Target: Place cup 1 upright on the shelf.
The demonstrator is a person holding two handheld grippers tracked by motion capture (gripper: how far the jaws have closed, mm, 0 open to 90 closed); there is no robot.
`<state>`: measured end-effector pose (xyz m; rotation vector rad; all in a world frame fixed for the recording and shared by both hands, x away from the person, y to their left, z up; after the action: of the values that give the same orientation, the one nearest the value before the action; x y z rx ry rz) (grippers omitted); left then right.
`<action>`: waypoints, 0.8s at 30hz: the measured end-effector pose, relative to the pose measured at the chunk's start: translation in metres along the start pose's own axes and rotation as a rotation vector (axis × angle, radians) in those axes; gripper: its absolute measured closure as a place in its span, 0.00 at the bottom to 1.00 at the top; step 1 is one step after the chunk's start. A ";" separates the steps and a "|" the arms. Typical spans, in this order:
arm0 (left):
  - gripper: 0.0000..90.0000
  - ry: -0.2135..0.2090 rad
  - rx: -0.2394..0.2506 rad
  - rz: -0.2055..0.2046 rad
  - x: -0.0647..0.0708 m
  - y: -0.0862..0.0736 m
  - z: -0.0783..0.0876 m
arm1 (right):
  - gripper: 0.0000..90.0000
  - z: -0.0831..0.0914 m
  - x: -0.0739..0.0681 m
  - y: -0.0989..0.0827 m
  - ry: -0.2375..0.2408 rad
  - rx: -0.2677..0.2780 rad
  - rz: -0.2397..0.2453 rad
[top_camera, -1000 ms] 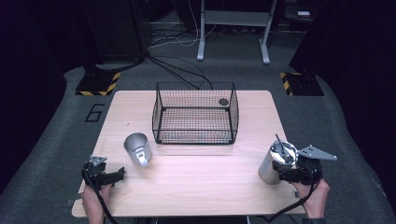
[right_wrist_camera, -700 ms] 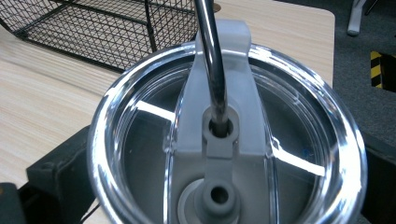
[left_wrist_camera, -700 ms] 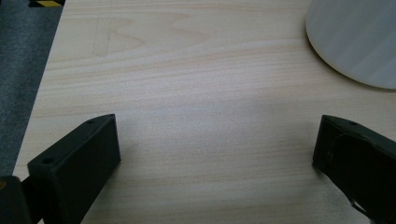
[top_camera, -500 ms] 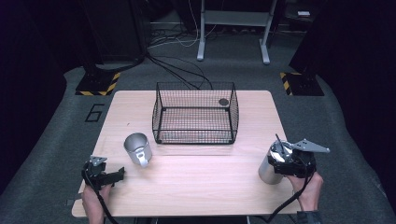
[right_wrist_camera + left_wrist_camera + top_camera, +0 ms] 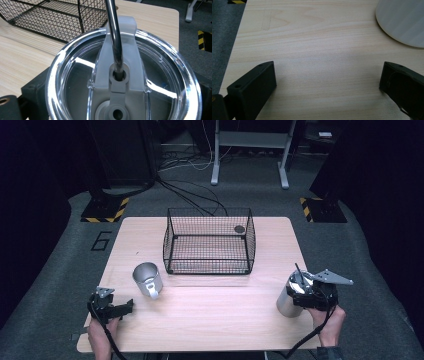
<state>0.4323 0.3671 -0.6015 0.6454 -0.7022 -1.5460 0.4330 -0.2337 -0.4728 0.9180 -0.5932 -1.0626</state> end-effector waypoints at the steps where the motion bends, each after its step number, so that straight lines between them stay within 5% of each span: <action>1: 0.00 0.000 0.000 0.000 0.000 0.000 0.000 | 0.04 0.000 -0.001 0.000 0.002 0.000 -0.002; 24: 0.00 0.000 0.000 0.000 0.000 0.000 0.000 | 0.04 0.007 -0.018 0.026 0.030 0.015 0.057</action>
<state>0.4323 0.3671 -0.6015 0.6452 -0.7023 -1.5461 0.4327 -0.2141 -0.4468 0.9229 -0.5999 -0.9926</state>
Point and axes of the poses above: each handheld gripper's, and its own axes: z roughly backward along the jaws, y roughly out of its top, x roughly to its right, the point moved 10 cm from there along -z, roughly forward along the jaws, and after that the axes turned 3 degrees about x, right-handed, at the moved point
